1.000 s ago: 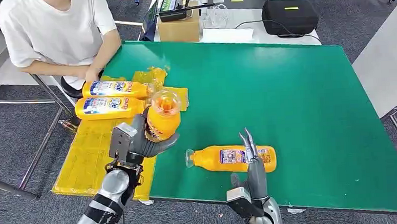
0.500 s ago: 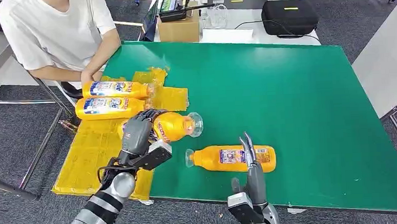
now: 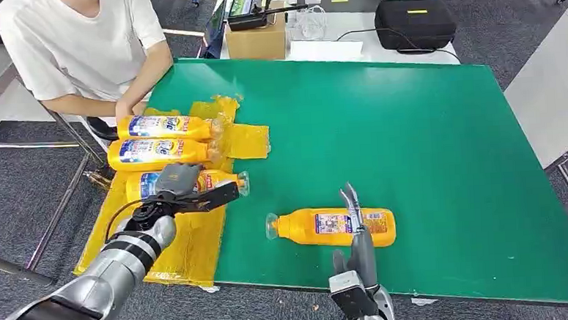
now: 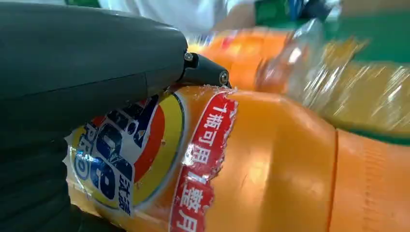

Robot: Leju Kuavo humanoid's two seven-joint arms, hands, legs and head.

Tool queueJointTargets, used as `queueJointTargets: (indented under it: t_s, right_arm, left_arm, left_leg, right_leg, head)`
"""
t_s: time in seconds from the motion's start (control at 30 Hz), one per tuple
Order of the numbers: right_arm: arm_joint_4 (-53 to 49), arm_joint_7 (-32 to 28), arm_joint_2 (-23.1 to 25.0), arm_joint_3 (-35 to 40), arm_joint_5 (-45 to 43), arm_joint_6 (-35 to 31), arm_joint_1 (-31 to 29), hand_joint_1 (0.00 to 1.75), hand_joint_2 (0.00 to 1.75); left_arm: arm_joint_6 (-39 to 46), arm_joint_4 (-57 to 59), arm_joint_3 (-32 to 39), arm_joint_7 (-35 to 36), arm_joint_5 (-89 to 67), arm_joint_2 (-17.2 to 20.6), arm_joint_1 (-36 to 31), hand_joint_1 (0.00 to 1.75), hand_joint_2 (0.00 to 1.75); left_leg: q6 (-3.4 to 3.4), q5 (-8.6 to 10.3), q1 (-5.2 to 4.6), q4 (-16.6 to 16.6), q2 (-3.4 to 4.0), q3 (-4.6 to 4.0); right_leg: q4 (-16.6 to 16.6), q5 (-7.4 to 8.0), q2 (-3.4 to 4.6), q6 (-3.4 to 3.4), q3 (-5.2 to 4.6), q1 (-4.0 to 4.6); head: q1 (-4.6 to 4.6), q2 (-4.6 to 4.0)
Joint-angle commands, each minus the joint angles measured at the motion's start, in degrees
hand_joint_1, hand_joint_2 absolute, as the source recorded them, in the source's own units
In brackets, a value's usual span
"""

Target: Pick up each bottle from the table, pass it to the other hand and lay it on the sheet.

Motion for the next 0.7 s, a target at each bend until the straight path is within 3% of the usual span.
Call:
queueJointTargets:
  t_s: [0.03, 0.07, 0.37, 0.4, 0.5, 0.6, 0.7]
  right_arm:
    - [2.6, -0.3, -0.3, 0.2, -1.9, -0.5, -1.9, 0.0, 0.0]
    - [2.5, -0.3, -0.5, 0.2, -2.3, -0.6, -1.9, 0.0, 0.0]
    - [2.8, -0.3, -1.8, 1.6, -4.1, -1.8, -2.5, 0.0, 0.0]
    - [2.7, -0.3, -2.1, 2.1, -3.9, -2.2, -2.7, 0.0, 0.0]
    - [2.6, -0.3, -2.2, 2.4, -3.9, -3.1, -2.7, 0.0, 0.0]
    - [2.0, -0.3, -2.2, 1.5, -2.5, -4.6, -1.9, 0.0, 0.0]
    - [1.3, -0.3, -2.4, 1.2, -2.1, -4.7, -1.3, 0.0, 0.0]
  left_arm:
    - [-9.6, 9.7, 4.7, -4.2, 6.3, -0.4, -5.8, 0.17, 1.75]
    - [-13.5, 9.4, 6.0, -7.0, 8.6, -0.6, -6.0, 0.0, 1.75]
    - [-23.8, 0.0, 9.3, -17.7, 21.1, -0.2, -4.6, 0.0, 1.75]
    - [-23.7, -3.5, 10.3, -21.1, 24.9, -0.4, -3.4, 0.0, 1.75]
    - [-25.1, -13.5, 11.1, -20.8, 34.4, -0.3, 0.6, 0.0, 1.75]
    - [-18.9, -26.4, 13.4, -22.2, 44.0, -2.5, 6.5, 0.0, 1.75]
    - [-17.2, -31.9, 12.4, -20.9, 45.8, -2.8, 9.0, 0.0, 1.75]
  left_leg:
    - [0.16, -0.02, 0.04, -0.1, 0.0, 0.24]
    - [0.11, -0.01, 0.02, -0.1, 0.04, 0.13]
    - [0.15, -0.01, 0.03, -0.1, -0.03, 0.2]
    - [0.18, -0.02, 0.04, -0.1, -0.04, 0.21]
    - [0.22, -0.05, 0.03, -0.1, -0.04, 0.28]
    - [0.22, -0.06, 0.03, -0.1, -0.03, 0.29]
    - [0.16, -0.03, -0.01, -0.1, -0.06, 0.16]
  right_leg:
    - [-0.1, 0.0, 0.04, -0.26, 0.23, 0.09]
    - [-0.1, 0.02, 0.07, -0.18, 0.11, 0.05]
    - [-0.1, 0.0, 0.0, -0.22, 0.21, 0.07]
    - [-0.1, 0.0, -0.01, -0.26, 0.23, 0.09]
    - [-0.2, -0.02, 0.01, -0.29, 0.3, 0.1]
    - [-0.2, -0.04, 0.0, -0.28, 0.32, 0.09]
    - [-0.1, -0.03, -0.04, -0.17, 0.18, 0.03]
  head:
    - [0.02, 0.0]
    - [0.0, 0.0]
    - [0.02, 0.0]
    - [0.0, 0.0]
    - [0.02, 0.0]
    - [0.04, 0.0]
    - [0.02, 0.0]
